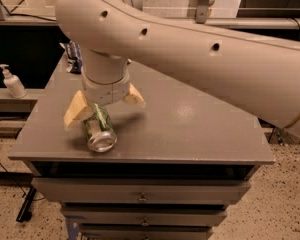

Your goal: Place green can upright

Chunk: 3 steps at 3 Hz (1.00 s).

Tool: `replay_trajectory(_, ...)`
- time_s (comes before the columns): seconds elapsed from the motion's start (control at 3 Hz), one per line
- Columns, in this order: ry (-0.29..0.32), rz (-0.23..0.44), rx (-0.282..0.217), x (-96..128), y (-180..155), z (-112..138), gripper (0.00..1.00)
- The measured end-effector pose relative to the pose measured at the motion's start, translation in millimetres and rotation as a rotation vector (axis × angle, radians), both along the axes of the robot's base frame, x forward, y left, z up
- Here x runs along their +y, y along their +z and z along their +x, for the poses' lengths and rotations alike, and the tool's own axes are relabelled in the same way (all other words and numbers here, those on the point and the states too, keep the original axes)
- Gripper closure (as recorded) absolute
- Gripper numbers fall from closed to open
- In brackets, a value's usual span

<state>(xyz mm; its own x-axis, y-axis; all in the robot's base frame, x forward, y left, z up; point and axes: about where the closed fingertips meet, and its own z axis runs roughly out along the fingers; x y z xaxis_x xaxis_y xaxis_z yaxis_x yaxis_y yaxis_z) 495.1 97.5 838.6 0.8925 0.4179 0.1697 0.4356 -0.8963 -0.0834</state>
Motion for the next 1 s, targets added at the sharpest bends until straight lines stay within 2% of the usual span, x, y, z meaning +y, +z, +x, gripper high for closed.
replay_trajectory(0.33,0.0,0.005,0.007,13.0,-9.6,-1.6,0.18)
replay_trajectory(1.0,0.032,-0.02,-0.029,38.6,3.5,3.7,0.64)
